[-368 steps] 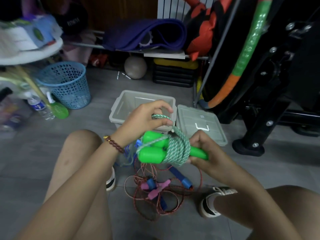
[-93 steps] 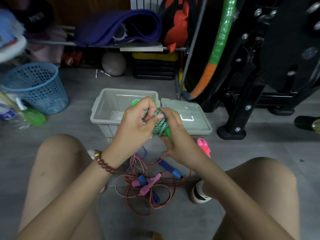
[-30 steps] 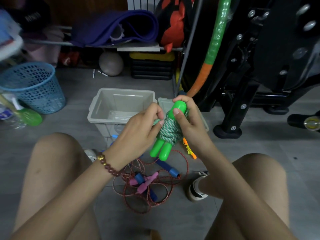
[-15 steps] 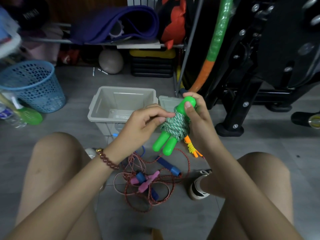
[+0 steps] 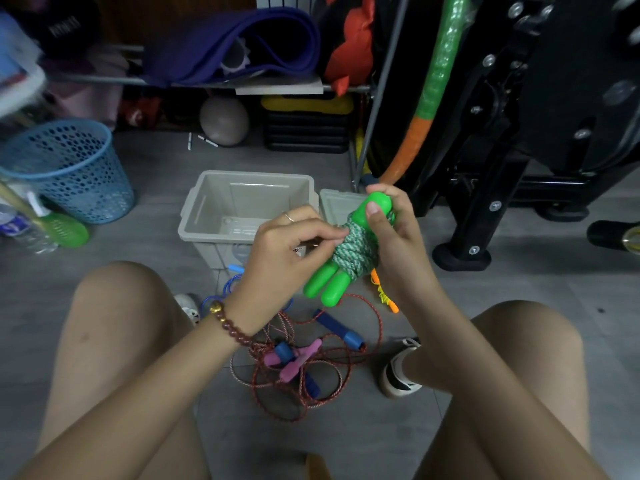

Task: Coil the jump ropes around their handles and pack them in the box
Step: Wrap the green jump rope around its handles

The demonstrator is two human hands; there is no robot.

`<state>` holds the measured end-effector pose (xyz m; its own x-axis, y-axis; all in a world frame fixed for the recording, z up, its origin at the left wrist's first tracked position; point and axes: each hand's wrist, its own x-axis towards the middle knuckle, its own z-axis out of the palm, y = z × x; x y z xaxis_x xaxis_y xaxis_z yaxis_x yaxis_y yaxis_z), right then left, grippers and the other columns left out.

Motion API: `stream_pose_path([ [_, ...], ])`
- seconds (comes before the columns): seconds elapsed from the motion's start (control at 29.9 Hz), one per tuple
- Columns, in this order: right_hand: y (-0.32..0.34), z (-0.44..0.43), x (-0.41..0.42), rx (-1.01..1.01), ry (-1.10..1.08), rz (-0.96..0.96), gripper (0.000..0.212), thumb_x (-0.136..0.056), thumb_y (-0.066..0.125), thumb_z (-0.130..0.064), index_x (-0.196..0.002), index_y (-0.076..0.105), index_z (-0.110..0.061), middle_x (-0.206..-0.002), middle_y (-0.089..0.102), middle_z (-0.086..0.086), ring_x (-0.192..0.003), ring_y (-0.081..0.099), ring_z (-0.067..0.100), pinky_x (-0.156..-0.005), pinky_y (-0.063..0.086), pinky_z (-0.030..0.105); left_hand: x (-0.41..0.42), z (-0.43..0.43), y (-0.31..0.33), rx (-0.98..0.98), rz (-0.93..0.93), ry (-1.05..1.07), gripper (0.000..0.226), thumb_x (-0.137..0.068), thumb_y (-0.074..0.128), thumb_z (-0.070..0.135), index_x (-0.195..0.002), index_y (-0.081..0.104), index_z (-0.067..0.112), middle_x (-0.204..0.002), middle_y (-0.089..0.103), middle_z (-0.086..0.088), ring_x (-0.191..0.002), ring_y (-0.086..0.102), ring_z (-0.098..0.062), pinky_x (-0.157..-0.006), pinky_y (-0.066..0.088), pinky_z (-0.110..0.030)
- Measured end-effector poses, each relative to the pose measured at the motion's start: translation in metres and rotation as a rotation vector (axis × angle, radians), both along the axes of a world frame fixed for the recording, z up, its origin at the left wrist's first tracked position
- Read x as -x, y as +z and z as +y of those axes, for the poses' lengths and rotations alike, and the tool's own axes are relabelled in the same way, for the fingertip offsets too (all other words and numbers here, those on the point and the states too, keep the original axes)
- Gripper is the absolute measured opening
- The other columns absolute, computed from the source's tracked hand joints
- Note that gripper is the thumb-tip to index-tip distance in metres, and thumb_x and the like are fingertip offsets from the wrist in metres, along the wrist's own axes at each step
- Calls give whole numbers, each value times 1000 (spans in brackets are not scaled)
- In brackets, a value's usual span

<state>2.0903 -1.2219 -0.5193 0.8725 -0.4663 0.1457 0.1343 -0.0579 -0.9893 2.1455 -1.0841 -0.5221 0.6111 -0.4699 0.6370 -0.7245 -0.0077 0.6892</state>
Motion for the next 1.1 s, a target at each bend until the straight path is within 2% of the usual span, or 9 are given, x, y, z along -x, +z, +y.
stream_pose_path([
  [0.07, 0, -5, 0, -49, 12, 23, 20, -78, 58, -42, -98, 59, -39, -104, 45, 6, -95, 45, 23, -88, 42, 47, 0, 0, -2, -26, -47, -49, 14, -80, 68, -4, -93, 72, 0, -80, 64, -13, -73, 63, -20, -65, 51, -37],
  [0.2, -1, -12, 1, -246, 47, 36, 12, -91, 52, -21, -103, 55, -22, -87, 44, 4, -76, 45, 18, -72, 42, 37, -5, 2, -5, -138, -89, -169, 27, -82, 64, -4, -108, 67, 1, -100, 58, -14, -93, 59, -18, -83, 52, -32],
  [0.3, -1, -11, 0, -351, 70, 72, 15, -87, 53, -24, -101, 55, -21, -88, 43, 7, -75, 46, 18, -71, 45, 37, -11, 5, -4, -187, -72, -229, 27, -85, 63, -1, -112, 65, 5, -110, 54, -14, -96, 57, -23, -84, 50, -33],
  [0.4, -1, -10, 1, -393, 87, 108, 12, -90, 53, -22, -102, 54, -19, -94, 42, 11, -83, 45, 25, -78, 44, 43, -14, 10, -2, -206, -17, -297, 33, -86, 59, -4, -117, 61, 5, -125, 54, -12, -115, 55, -20, -95, 47, -27],
  [0.53, 1, -10, 3, -411, 104, 126, 11, -99, 44, -14, -103, 53, -16, -89, 42, 10, -80, 46, 24, -73, 46, 39, -11, 13, -2, -217, -59, -287, 39, -84, 59, -10, -121, 57, 3, -116, 59, -4, -110, 58, -14, -93, 50, -32],
  [0.73, 3, -7, 3, -490, 140, 143, 11, -100, 40, -14, -103, 50, -17, -77, 44, 4, -67, 49, 16, -63, 49, 31, -9, 12, -6, -198, -160, -210, 39, -80, 61, -13, -115, 63, 2, -103, 60, -5, -106, 60, -10, -90, 50, -27],
  [0.9, 3, -9, 4, -505, 149, 141, 12, -100, 39, -14, -99, 51, -18, -82, 44, 5, -72, 51, 17, -62, 51, 30, -14, 12, -10, -195, -9, -253, 50, -77, 60, -17, -120, 58, 9, -103, 55, 2, -105, 55, 1, -91, 44, -17],
  [1.0, 2, -7, 3, -525, 139, 151, 12, -100, 39, -15, -100, 51, -18, -81, 44, 4, -72, 50, 17, -67, 49, 33, -13, 12, -11, -139, 90, -249, 47, -77, 58, -16, -118, 59, 8, -100, 58, 2, -101, 58, -3, -91, 46, -19],
  [1.1, 1, -4, 2, -555, 113, 178, 11, -100, 40, -17, -104, 50, -18, -84, 45, 5, -76, 50, 18, -74, 48, 37, -11, 9, -12, -89, 89, -192, 42, -76, 60, -13, -113, 62, 7, -93, 60, 4, -88, 59, -5, -81, 49, -19],
])
